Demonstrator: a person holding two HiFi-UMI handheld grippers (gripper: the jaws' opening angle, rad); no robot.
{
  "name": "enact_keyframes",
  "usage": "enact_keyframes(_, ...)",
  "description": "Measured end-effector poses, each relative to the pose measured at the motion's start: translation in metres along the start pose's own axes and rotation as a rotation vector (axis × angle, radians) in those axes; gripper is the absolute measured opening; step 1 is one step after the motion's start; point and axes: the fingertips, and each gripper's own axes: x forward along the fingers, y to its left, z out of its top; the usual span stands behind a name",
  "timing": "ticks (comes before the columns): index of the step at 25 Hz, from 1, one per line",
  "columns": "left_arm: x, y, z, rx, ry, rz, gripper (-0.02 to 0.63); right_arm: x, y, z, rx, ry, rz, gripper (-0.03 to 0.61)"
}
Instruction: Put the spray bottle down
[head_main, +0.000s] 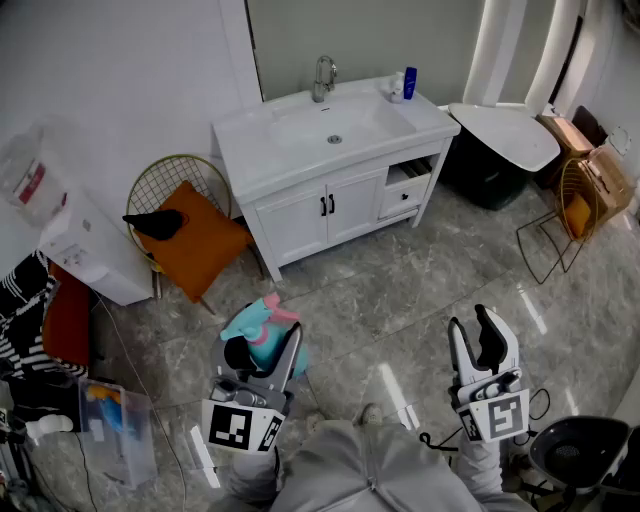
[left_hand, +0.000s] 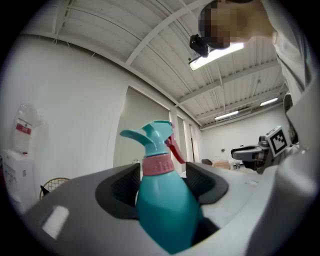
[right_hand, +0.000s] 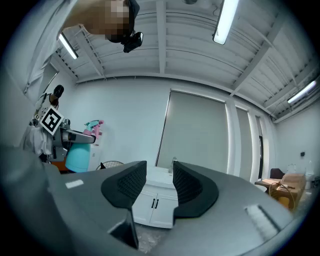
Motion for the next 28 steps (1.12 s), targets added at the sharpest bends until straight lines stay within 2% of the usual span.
enact_keyframes(20, 0.030, -0.006, 0.001, 0.012, -0.013, -0.021, 0.319, 0.010, -0.020, -0.005, 0.001, -0.005, -0.012, 0.164)
enact_keyframes(28, 0.060, -0.026, 0.001, 0.049, -0.013, -0.031, 0.319, 0.009, -0.050, -0.015, 0.016, -0.013, -0.020, 0.164)
